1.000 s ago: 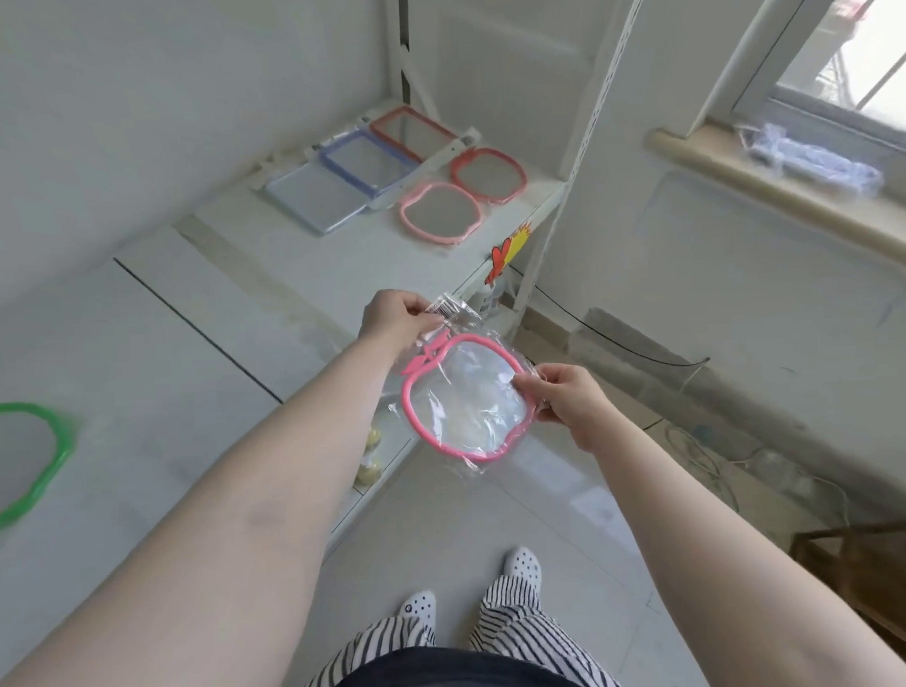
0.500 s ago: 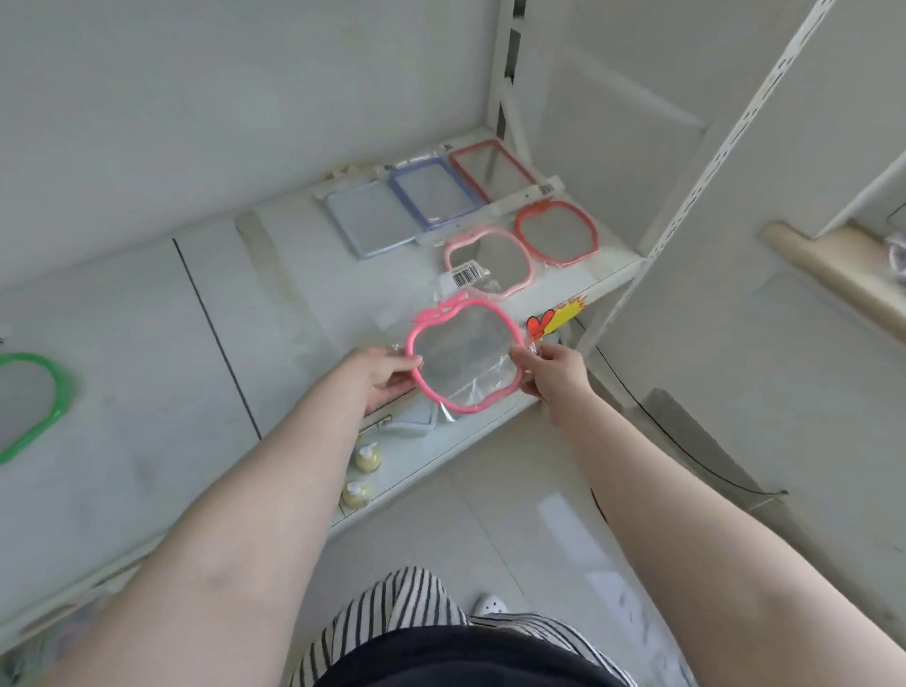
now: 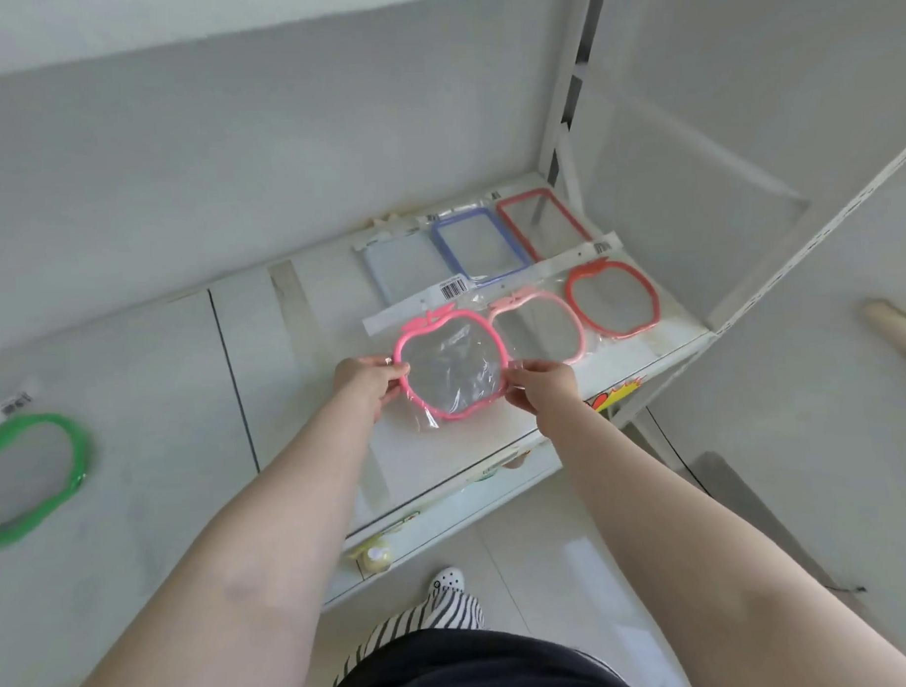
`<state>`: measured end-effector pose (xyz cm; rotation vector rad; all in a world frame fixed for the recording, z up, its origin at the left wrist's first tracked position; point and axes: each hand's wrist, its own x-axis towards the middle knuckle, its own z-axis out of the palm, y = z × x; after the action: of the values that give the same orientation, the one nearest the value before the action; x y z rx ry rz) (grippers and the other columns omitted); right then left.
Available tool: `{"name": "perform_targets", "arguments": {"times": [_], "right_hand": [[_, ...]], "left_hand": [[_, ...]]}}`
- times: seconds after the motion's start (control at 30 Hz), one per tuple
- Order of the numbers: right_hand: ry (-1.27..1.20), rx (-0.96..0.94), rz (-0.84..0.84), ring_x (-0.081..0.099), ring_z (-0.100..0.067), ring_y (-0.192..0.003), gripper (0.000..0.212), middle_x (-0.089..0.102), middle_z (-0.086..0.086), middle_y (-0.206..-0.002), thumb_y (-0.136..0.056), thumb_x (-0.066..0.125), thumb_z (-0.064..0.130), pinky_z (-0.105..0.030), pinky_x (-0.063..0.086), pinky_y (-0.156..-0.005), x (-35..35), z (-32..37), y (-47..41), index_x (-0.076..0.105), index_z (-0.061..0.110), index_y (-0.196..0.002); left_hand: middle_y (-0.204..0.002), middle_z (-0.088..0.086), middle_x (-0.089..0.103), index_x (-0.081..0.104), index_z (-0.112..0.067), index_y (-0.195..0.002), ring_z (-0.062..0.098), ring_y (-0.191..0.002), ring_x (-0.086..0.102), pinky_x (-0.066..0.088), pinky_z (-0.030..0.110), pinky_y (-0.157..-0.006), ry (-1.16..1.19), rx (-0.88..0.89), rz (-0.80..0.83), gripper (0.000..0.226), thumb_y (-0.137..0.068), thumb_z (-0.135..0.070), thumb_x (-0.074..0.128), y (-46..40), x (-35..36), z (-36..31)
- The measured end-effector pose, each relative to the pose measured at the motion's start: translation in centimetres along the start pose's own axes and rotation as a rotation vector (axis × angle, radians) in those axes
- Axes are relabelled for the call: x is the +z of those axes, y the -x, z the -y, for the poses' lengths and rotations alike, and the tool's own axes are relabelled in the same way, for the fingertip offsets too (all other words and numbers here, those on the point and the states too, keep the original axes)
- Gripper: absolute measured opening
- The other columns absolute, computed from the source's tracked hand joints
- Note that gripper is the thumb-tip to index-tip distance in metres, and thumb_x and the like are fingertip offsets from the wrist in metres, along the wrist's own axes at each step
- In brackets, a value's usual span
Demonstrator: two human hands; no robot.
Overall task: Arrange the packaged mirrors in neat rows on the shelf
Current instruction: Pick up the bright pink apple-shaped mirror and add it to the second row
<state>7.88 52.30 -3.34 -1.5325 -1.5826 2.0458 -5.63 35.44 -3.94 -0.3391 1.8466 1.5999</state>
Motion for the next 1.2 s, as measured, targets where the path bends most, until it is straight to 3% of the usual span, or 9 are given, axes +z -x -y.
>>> {"name": "perform_targets", "arguments": {"times": [0.1,0.27,0.4,0.63,0.73,0.8,0.9,1.07,1.2], "right_hand": [[0.098,-0.032,-0.064,0.047,-0.019,-0.051,0.014,0.057,-0.012,-0.063,-0.077,0.068,-0.006,-0.019,0.048,-0.045,1.2,0.6,-1.9,0.062,0.002,-0.067],[0.197,-0.042,-0.148,0.061,-0.027,-0.062,0.022,0.063,-0.013,-0.062,-0.073,0.072,0.002,-0.05,0.059,-0.079,2.1,-0.2,-3.9,0.06,0.011,-0.057],[0.293,-0.053,-0.177,0.064,-0.028,-0.061,0.031,0.059,-0.006,-0.054,-0.072,0.074,0.003,-0.05,0.059,-0.078,2.1,-0.3,-3.8,0.052,0.013,-0.052],[0.449,-0.023,-0.143,0.074,-0.033,-0.07,0.022,0.066,-0.009,-0.062,-0.077,0.073,0.007,-0.045,0.06,-0.076,2.0,0.6,-3.1,0.056,0.01,-0.063],[0.48,-0.026,-0.144,0.074,-0.034,-0.07,0.023,0.069,-0.013,-0.067,-0.077,0.07,0.005,-0.046,0.061,-0.076,2.0,0.8,-3.0,0.055,0.009,-0.06],[0.491,-0.022,-0.149,0.074,-0.034,-0.069,0.024,0.072,-0.017,-0.073,-0.076,0.069,0.004,-0.046,0.061,-0.075,2.1,0.8,-2.8,0.053,0.009,-0.058],[0.499,-0.021,-0.147,0.074,-0.034,-0.067,0.021,0.074,-0.021,-0.079,-0.074,0.068,0.003,-0.047,0.061,-0.073,2.0,0.7,-2.9,0.054,0.009,-0.06],[0.494,-0.033,-0.141,0.073,-0.034,-0.065,0.025,0.069,-0.016,-0.066,-0.073,0.069,0.002,-0.047,0.061,-0.07,1.9,0.5,-3.1,0.052,0.009,-0.056],[0.494,-0.04,-0.14,0.072,-0.034,-0.067,0.028,0.069,-0.016,-0.069,-0.076,0.068,0.002,-0.04,0.06,-0.07,1.7,0.3,-3.4,0.048,0.01,-0.057]], "left_hand": [[-0.037,-0.004,0.061,0.059,0.012,-0.115,0.004,-0.033,0.06,0.054,0.016,-0.048,-0.048,0.017,-0.003,0.034,-0.081,0.011,0.065,-2.1,0.5,-1.0],[-0.034,-0.004,0.058,0.064,0.009,-0.097,0.004,-0.03,0.057,0.056,0.027,-0.07,-0.133,-0.038,-0.023,0.018,-0.079,0.01,0.067,-4.4,0.8,-0.5],[-0.033,-0.001,0.058,0.056,-0.007,-0.068,0.007,-0.03,0.058,0.054,0.037,-0.081,-0.139,-0.086,-0.041,0.024,-0.076,0.01,0.07,-5.0,0.7,0.1],[-0.039,0.002,0.062,0.054,-0.005,-0.07,0.015,-0.042,0.063,0.059,0.035,-0.073,-0.18,-0.078,-0.092,0.024,-0.073,0.008,0.074,-5.7,0.5,1.2],[-0.077,0.018,0.071,0.061,-0.001,-0.087,0.027,-0.074,0.072,0.058,0.038,-0.082,-0.266,-0.067,-0.12,0.027,-0.068,-0.002,0.08,-6.0,0.8,1.2],[-0.109,0.018,0.065,0.056,0.001,-0.11,0.032,-0.1,0.066,0.054,0.035,-0.081,-0.551,0.005,-0.245,0.055,-0.066,-0.016,0.083,-5.3,1.4,0.8],[-0.133,0.015,0.043,0.045,-0.01,-0.125,0.034,-0.122,0.045,0.045,0.041,-0.094,-0.993,0.351,-0.406,0.066,-0.07,-0.027,0.077,-2.7,3.2,0.2],[-0.161,0.009,0.005,0.024,-0.028,-0.147,0.031,-0.149,0.007,0.012,0.045,-0.12,-1.348,0.577,0.027,0.087,-0.076,-0.044,0.07,-2.2,6.7,1.5],[-0.161,0.006,-0.002,0.02,-0.031,-0.149,0.029,-0.149,0.001,0.008,0.048,-0.12,-1.445,0.573,0.043,0.088,-0.077,-0.052,0.065,-2.8,7.2,2.2]]}}
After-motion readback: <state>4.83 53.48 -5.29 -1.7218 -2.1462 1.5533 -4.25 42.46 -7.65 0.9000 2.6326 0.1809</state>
